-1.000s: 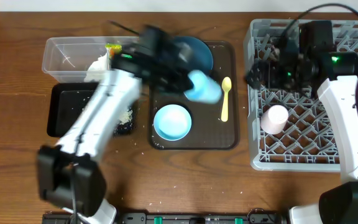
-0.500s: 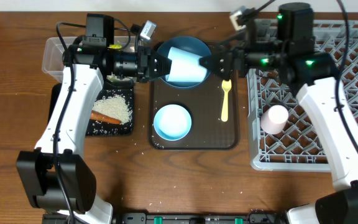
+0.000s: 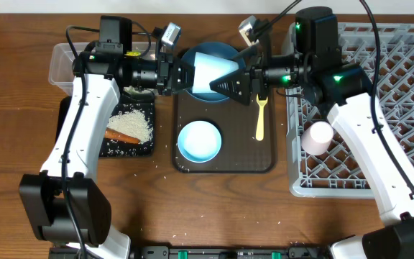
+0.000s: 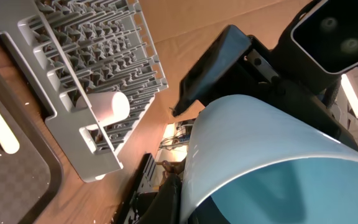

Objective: Sort waste into correct bins and load items into the dishwasher rack
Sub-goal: 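Pass the light blue cup from the left gripper to the right gripper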

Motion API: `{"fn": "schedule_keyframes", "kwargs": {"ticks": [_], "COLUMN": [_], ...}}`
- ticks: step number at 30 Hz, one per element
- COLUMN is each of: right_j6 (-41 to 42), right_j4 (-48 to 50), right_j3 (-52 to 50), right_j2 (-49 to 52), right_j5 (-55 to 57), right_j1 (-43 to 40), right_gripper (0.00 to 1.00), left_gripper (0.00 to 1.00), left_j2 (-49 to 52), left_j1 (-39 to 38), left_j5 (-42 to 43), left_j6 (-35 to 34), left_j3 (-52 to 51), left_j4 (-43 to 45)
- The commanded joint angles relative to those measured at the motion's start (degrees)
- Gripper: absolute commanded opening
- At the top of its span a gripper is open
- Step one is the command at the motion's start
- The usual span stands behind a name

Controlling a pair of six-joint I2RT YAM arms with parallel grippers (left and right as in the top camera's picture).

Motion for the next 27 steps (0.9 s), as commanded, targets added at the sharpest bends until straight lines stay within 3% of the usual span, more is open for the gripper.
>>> {"fn": "schedule_keyframes", "kwargs": {"ticks": [1, 12, 22, 27], "right_j6": [-0.7, -1.0, -1.8, -1.0], "right_j4": [0.7, 1.3, -0.8, -6.0], "right_j3": [0.4, 0.4, 0.4, 0.4], "right_j2": [0.3, 0.2, -0.1, -2.8], "right_j5": [2.1, 2.1, 2.7, 12.9], "right_j1": [0.2, -2.2, -6.9, -10.1], "right_gripper": [0.81, 0.67, 0.66, 0.64], "left_gripper": [0.06, 0.23, 0.24, 0.24], "left_j2": [-0.3, -0.3, -0.3, -0.3], "left_j1": [-0.2, -0.2, -0.2, -0.2], "left_j5": [3.9, 3.7, 0.5, -3.8], "left_j6": [0.1, 0.1, 0.2, 0.1], "left_j3": [0.9, 0.9, 0.9, 0.9], "left_j4": [0.1, 0.1, 0.0, 0.0]}}
